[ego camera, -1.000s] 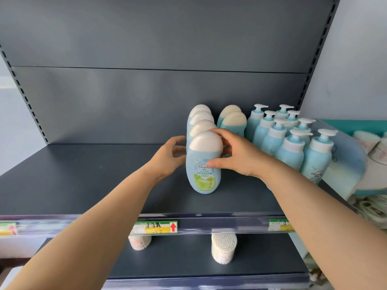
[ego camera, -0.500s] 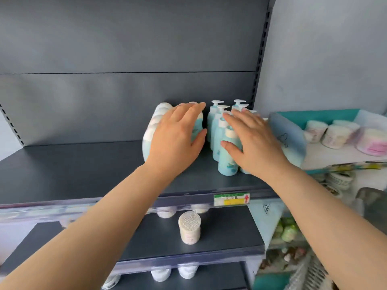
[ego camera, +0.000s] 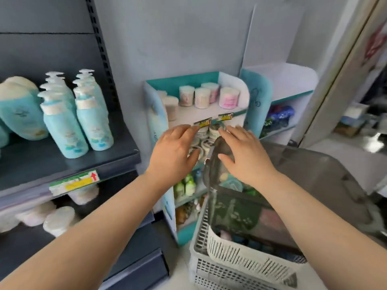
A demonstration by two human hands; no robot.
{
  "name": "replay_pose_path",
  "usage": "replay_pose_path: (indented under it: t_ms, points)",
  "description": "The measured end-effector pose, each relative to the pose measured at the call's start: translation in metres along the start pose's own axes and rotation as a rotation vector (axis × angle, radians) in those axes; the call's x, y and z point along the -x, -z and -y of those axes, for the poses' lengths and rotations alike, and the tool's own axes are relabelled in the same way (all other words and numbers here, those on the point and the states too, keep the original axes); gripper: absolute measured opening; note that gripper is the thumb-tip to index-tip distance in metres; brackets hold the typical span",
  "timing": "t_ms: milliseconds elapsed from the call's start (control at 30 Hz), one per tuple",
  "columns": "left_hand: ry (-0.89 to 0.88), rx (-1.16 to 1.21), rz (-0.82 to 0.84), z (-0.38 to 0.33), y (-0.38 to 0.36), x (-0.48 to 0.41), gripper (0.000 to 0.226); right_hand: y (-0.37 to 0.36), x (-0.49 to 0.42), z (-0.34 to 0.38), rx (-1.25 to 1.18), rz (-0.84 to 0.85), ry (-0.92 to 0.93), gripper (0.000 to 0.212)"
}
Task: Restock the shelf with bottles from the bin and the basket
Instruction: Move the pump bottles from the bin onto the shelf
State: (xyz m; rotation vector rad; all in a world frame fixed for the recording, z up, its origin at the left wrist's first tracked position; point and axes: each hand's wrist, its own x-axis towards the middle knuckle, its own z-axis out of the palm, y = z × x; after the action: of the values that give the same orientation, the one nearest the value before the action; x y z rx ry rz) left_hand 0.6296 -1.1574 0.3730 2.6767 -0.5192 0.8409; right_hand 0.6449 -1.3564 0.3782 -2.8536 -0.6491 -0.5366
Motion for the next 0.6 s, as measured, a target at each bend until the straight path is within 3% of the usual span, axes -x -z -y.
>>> replay_pose_path:
  t_ms: [333, 600]
  points:
    - [-0.092, 0.045, 0.329, -0.034, -0.151, -0.059, 0.057, -0.064, 0.029, -0.147, -0.017, 0.228, -0.280, 0.067]
    - [-0.126, 0.031, 0.512, -0.017, -0.236, -0.103, 0.059, -0.131, 0.012, -0.210, -0.012, 0.463, -0.271, 0.074]
